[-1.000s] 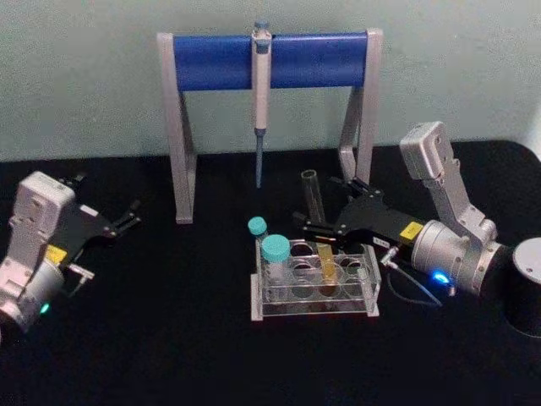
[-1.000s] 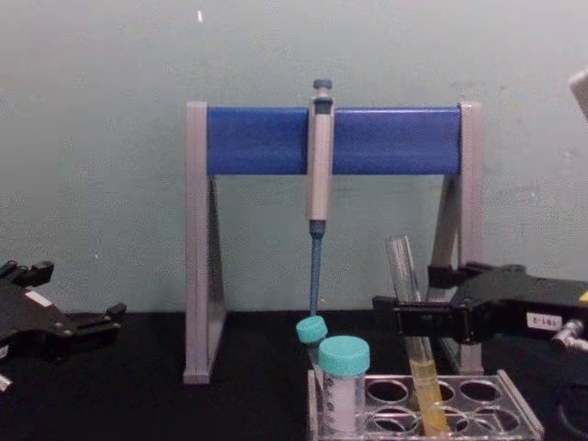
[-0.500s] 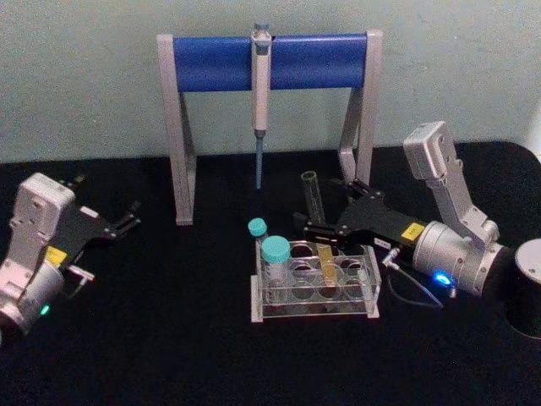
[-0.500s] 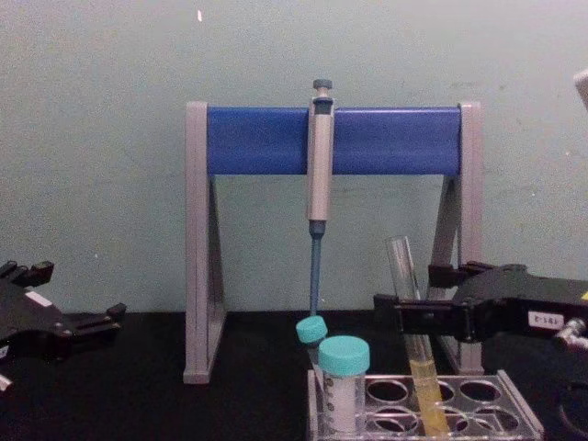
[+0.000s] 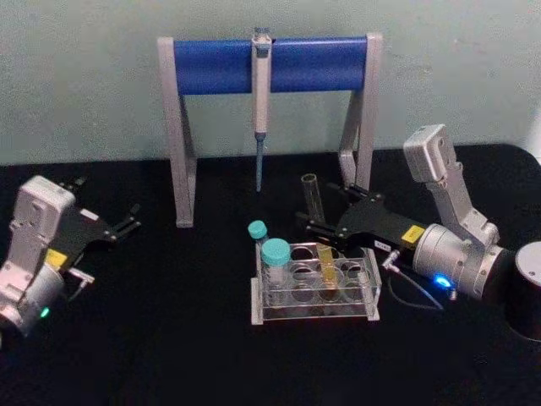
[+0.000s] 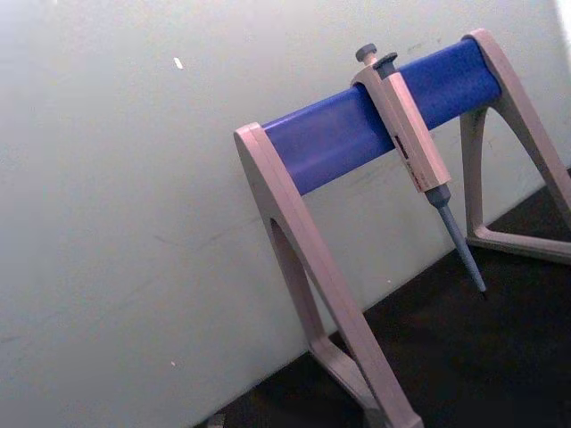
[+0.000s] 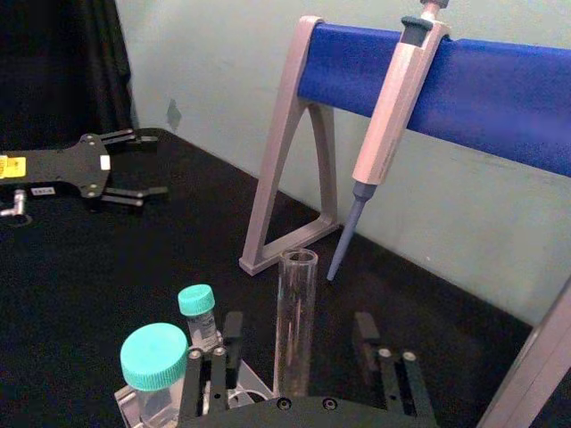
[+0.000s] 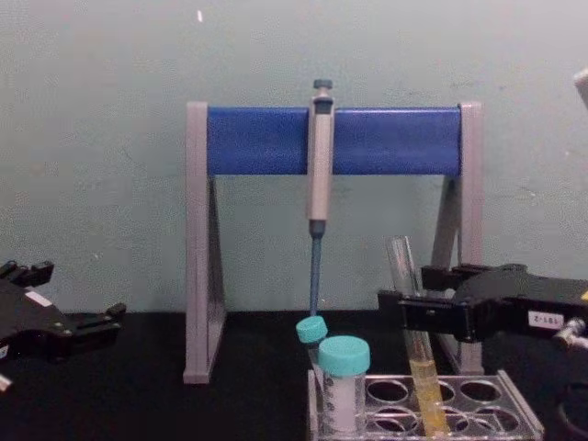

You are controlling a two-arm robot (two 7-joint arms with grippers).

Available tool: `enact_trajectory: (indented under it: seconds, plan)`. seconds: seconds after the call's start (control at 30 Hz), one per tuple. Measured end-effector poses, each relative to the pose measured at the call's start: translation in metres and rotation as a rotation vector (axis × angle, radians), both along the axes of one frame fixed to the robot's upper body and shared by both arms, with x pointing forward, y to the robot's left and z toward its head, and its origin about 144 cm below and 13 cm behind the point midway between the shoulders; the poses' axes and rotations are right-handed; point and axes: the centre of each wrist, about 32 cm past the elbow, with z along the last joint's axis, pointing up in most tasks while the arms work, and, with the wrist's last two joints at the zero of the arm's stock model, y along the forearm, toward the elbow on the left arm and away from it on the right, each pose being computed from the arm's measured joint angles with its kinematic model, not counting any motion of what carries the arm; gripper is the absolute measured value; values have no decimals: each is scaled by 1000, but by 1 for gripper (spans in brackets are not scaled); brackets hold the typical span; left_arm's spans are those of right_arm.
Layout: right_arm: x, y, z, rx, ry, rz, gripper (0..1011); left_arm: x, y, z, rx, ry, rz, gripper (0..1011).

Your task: Pick up the test tube from the test tube rack, shake it, then place it back into the test tube rack.

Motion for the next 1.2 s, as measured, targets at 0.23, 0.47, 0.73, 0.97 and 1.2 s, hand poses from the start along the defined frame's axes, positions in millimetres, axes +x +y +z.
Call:
enact_trajectory:
  seconds: [0.23,0.47,0.73,0.97,1.2]
  plan:
    - [0,0,0,0,0,0,623,0,0,0,0,0,0,1001]
    - [0,0,0,0,-1,-1,356,0,0,0,0,0,0,1001]
    - [0,0,0,0,-2,-1,220,0,0,0,0,0,0,1001]
    - [0,0,0,0,-2,-1,220,0,0,0,0,0,0,1001]
    - [0,-1,0,2,-1,-2,220,0,0,0,0,0,0,1001]
